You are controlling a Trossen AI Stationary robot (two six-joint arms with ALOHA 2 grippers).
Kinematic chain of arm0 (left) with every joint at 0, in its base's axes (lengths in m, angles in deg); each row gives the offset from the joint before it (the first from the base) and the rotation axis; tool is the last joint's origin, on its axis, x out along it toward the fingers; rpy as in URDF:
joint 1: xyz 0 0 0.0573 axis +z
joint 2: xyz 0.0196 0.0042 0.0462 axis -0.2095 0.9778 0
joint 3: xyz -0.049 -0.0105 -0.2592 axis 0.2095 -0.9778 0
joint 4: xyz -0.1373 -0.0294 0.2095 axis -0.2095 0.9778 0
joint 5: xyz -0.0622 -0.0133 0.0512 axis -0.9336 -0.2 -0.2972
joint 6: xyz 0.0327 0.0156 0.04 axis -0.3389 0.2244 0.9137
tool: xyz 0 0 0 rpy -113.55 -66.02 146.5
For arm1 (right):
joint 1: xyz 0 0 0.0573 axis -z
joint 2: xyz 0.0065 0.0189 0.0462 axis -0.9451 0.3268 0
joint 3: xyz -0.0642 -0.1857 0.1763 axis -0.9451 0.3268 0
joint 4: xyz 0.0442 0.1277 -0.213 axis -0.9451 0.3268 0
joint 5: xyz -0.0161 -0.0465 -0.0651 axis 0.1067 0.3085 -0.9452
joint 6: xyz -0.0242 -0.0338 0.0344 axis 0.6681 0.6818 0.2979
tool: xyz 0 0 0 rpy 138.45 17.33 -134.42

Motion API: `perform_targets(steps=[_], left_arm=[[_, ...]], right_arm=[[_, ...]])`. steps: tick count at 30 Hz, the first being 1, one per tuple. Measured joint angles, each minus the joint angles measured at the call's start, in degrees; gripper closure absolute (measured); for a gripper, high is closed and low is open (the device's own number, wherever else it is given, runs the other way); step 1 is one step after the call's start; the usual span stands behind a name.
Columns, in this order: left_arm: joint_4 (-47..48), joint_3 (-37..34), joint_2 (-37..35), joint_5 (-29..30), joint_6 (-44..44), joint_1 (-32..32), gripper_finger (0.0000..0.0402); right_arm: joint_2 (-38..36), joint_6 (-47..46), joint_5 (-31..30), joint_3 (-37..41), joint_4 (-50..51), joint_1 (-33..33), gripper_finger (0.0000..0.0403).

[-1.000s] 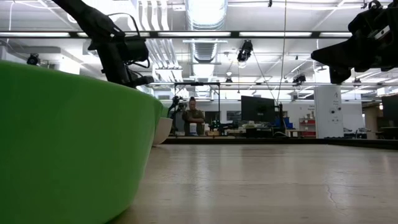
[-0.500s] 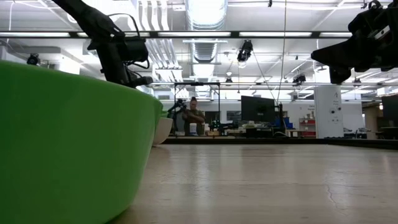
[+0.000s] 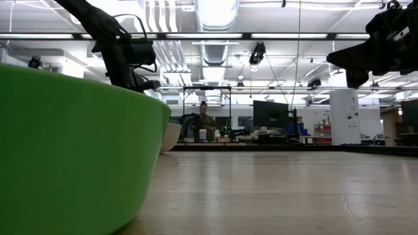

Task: Nest bowls inside each other
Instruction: Stack the middle green bowl on the stacked green bowl

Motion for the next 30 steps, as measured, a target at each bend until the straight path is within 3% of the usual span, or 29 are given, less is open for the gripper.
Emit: perform_targets(steps=[14, 30], left_arm=[[0.14, 0.0, -0.87, -1.19, 0.61, 0.0, 0.0265], [1.07, 0.0, 0.09, -1.2, 1.16, 0.0, 0.0266]], right_arm=[[0.0, -0.02, 0.01, 0.0, 0.0, 0.01, 0.0369], [0.0, -0.02, 0.01, 0.0, 0.0, 0.0, 0.0369]])
